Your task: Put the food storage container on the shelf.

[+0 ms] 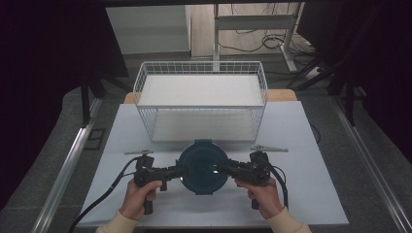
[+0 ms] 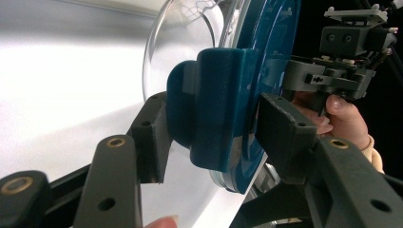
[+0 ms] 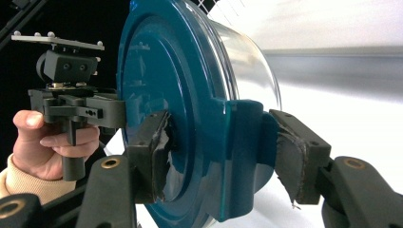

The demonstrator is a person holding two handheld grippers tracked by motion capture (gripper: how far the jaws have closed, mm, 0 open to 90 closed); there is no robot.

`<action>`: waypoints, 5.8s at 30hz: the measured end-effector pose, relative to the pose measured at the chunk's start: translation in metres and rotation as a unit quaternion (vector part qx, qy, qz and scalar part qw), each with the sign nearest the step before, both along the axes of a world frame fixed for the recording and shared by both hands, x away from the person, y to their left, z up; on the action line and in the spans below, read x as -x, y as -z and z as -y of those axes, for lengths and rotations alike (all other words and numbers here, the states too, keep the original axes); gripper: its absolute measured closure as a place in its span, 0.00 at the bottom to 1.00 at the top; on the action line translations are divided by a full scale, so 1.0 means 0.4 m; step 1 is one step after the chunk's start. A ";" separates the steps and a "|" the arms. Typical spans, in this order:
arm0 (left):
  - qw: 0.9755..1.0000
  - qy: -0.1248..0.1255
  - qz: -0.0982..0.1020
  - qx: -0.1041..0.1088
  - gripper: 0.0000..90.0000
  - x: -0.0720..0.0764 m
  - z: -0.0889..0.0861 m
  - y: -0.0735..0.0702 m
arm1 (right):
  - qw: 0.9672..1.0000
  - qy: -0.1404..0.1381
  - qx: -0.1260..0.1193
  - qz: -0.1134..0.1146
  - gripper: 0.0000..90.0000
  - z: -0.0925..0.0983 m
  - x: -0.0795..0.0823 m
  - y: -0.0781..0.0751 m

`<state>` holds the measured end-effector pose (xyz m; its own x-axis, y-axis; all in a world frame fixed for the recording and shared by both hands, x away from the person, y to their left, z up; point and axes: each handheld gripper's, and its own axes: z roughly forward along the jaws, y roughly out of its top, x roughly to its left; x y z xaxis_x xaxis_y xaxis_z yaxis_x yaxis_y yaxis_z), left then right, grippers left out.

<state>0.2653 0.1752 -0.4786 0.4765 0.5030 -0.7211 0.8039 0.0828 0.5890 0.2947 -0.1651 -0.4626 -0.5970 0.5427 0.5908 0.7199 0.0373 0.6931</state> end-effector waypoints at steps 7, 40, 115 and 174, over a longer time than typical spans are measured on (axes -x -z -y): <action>1.000 0.002 0.011 -0.004 0.52 -0.026 -0.004 -0.034 | 1.000 0.002 -0.006 0.002 0.47 -0.003 -0.020 -0.023; 0.997 -0.015 0.071 0.010 0.54 -0.135 -0.023 -0.241 | 0.999 0.005 -0.025 0.048 0.48 -0.016 -0.134 -0.228; 0.995 -0.050 -0.026 0.082 0.41 -0.549 -0.045 -0.307 | 0.990 0.085 -0.050 -0.097 0.37 -0.058 -0.527 -0.337; 0.960 -0.023 0.128 -0.248 0.20 0.077 -0.010 0.043 | 0.975 0.005 0.176 0.139 0.24 0.151 -0.003 0.033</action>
